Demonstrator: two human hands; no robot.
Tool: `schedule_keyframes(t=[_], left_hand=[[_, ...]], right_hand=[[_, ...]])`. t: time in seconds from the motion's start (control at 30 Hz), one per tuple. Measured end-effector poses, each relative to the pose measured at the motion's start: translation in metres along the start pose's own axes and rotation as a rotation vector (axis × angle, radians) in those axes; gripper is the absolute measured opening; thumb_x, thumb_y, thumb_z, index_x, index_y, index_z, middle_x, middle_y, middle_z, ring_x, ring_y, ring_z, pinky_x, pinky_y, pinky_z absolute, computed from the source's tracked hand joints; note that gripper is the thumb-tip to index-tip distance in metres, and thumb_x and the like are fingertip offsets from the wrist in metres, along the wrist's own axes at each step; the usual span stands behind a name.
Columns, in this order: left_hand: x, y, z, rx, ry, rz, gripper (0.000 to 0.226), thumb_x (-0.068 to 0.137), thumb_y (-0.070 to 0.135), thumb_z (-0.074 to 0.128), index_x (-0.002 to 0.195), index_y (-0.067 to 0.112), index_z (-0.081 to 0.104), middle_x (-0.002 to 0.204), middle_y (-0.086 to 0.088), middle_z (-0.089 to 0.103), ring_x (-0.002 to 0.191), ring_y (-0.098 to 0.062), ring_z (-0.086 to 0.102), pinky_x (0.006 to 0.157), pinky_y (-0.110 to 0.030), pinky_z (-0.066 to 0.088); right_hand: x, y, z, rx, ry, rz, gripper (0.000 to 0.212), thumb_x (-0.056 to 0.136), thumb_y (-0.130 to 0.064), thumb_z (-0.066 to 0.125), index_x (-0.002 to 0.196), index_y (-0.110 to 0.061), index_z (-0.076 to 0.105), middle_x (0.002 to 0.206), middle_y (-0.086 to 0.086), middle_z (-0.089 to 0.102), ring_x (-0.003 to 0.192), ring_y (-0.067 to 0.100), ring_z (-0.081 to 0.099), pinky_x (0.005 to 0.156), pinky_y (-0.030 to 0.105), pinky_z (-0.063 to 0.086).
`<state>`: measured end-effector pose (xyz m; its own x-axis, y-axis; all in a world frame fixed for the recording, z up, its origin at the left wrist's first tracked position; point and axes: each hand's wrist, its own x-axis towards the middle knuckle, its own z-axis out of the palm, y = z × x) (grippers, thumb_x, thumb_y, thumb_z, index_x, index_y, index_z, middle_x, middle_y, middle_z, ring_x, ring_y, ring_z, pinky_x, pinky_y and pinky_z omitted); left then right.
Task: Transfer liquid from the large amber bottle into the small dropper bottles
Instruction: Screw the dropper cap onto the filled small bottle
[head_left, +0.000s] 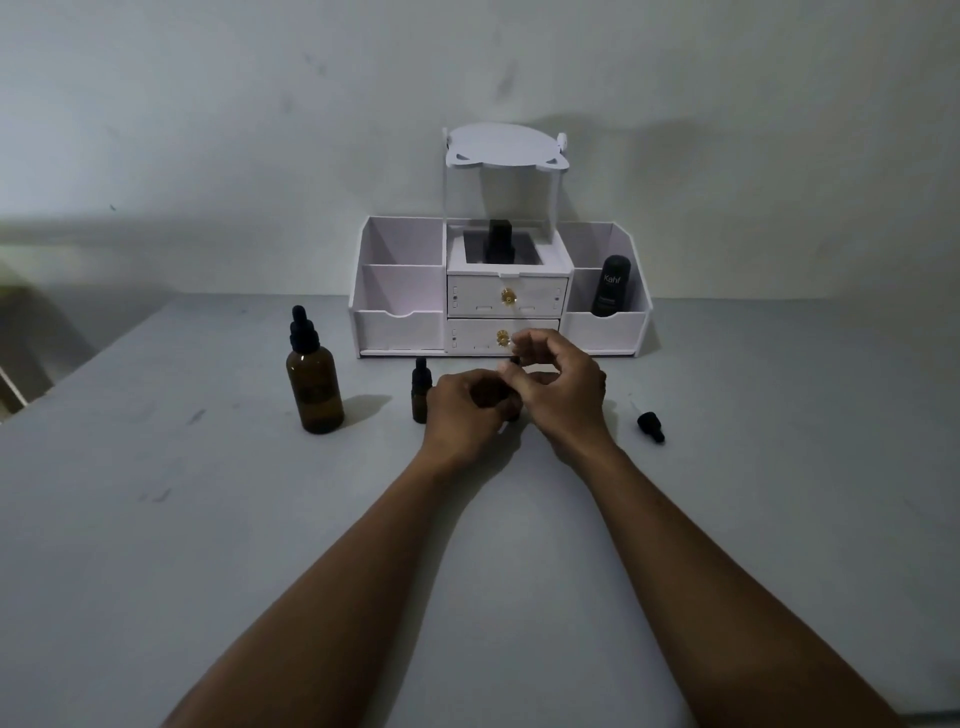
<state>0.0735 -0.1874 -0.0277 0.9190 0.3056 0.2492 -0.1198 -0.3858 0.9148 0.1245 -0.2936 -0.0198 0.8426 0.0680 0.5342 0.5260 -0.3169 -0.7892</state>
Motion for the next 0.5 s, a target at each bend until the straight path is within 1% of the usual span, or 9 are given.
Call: schedule_keyframes(t=[0.03, 0.1, 0.17, 0.23, 0.3, 0.37, 0.4, 0.47, 0.5], left_hand=[[0.0009, -0.0005, -0.0003, 0.003, -0.003, -0.003, 0.029, 0.086, 0.011, 0.075, 0.114, 0.016, 0.073, 0.11, 0.002, 0.075, 0.098, -0.009, 0.069, 0.091, -0.026, 0.056], [0.002, -0.0005, -0.0012, 0.014, -0.007, 0.001, 0.03, 0.086, 0.012, 0.075, 0.116, 0.016, 0.073, 0.111, 0.002, 0.074, 0.097, -0.007, 0.069, 0.092, -0.025, 0.055], [0.0017, 0.0009, -0.0018, 0.026, -0.006, 0.009, 0.029, 0.086, 0.011, 0.075, 0.115, 0.016, 0.073, 0.11, 0.002, 0.075, 0.096, -0.007, 0.069, 0.091, -0.024, 0.055], [0.0001, 0.0029, -0.0023, 0.023, -0.009, 0.008, 0.028, 0.086, 0.009, 0.074, 0.113, 0.014, 0.074, 0.109, 0.001, 0.074, 0.097, -0.01, 0.069, 0.087, -0.021, 0.054], [-0.0022, 0.0047, -0.0023, 0.007, -0.01, 0.006, 0.026, 0.085, 0.007, 0.075, 0.11, 0.013, 0.074, 0.105, 0.001, 0.075, 0.095, -0.011, 0.07, 0.084, -0.019, 0.056], [-0.0039, 0.0054, -0.0025, -0.008, -0.007, 0.01, 0.024, 0.083, 0.006, 0.076, 0.106, 0.014, 0.075, 0.099, 0.004, 0.075, 0.09, -0.009, 0.071, 0.081, -0.022, 0.059], [-0.0043, 0.0056, -0.0026, -0.009, -0.008, 0.016, 0.023, 0.083, 0.005, 0.076, 0.105, 0.013, 0.075, 0.096, 0.005, 0.075, 0.088, -0.008, 0.071, 0.077, -0.019, 0.058], [-0.0039, 0.0064, -0.0032, 0.0, -0.006, 0.022, 0.024, 0.084, 0.007, 0.075, 0.108, 0.013, 0.074, 0.098, 0.004, 0.074, 0.089, -0.008, 0.069, 0.069, -0.009, 0.052], [-0.0036, 0.0066, -0.0034, 0.001, -0.006, 0.02, 0.026, 0.085, 0.008, 0.074, 0.111, 0.012, 0.073, 0.103, 0.002, 0.074, 0.09, -0.008, 0.068, 0.068, -0.007, 0.049]], right_hand=[[0.0003, 0.0, -0.0009, 0.004, -0.014, 0.002, 0.029, 0.084, -0.013, 0.075, 0.112, -0.015, 0.07, 0.104, -0.006, 0.072, 0.096, 0.006, 0.067, 0.078, 0.012, 0.056], [0.0008, 0.001, -0.0019, -0.013, -0.034, 0.005, 0.028, 0.084, -0.005, 0.072, 0.111, -0.013, 0.073, 0.106, -0.001, 0.075, 0.097, 0.01, 0.069, 0.086, 0.028, 0.06], [0.0018, 0.0021, -0.002, -0.027, -0.026, 0.008, 0.023, 0.082, -0.007, 0.075, 0.104, -0.013, 0.076, 0.1, 0.001, 0.076, 0.093, 0.012, 0.071, 0.085, 0.033, 0.06], [0.0035, 0.0036, -0.001, -0.023, -0.004, 0.026, 0.021, 0.079, -0.013, 0.081, 0.099, -0.014, 0.075, 0.094, 0.001, 0.075, 0.088, 0.013, 0.071, 0.082, 0.03, 0.061], [0.0041, 0.0039, 0.0008, -0.022, 0.01, 0.042, 0.023, 0.076, -0.019, 0.084, 0.096, -0.013, 0.074, 0.09, 0.0, 0.074, 0.083, 0.011, 0.069, 0.076, 0.021, 0.059], [0.0035, 0.0028, 0.0025, -0.037, 0.015, 0.036, 0.026, 0.076, -0.025, 0.085, 0.096, -0.015, 0.072, 0.089, -0.002, 0.072, 0.081, 0.007, 0.066, 0.069, 0.011, 0.053], [0.0027, 0.0023, 0.0027, -0.038, 0.013, 0.024, 0.028, 0.076, -0.027, 0.084, 0.099, -0.016, 0.072, 0.091, -0.004, 0.071, 0.082, 0.004, 0.064, 0.067, 0.006, 0.05], [0.001, 0.0017, 0.0002, -0.017, -0.006, 0.002, 0.03, 0.079, -0.024, 0.081, 0.108, -0.018, 0.072, 0.098, -0.007, 0.071, 0.089, 0.002, 0.065, 0.071, 0.005, 0.052], [0.0007, 0.0021, -0.0017, -0.01, -0.022, -0.003, 0.03, 0.081, -0.019, 0.078, 0.111, -0.017, 0.073, 0.102, -0.006, 0.072, 0.092, 0.004, 0.067, 0.077, 0.01, 0.055]])
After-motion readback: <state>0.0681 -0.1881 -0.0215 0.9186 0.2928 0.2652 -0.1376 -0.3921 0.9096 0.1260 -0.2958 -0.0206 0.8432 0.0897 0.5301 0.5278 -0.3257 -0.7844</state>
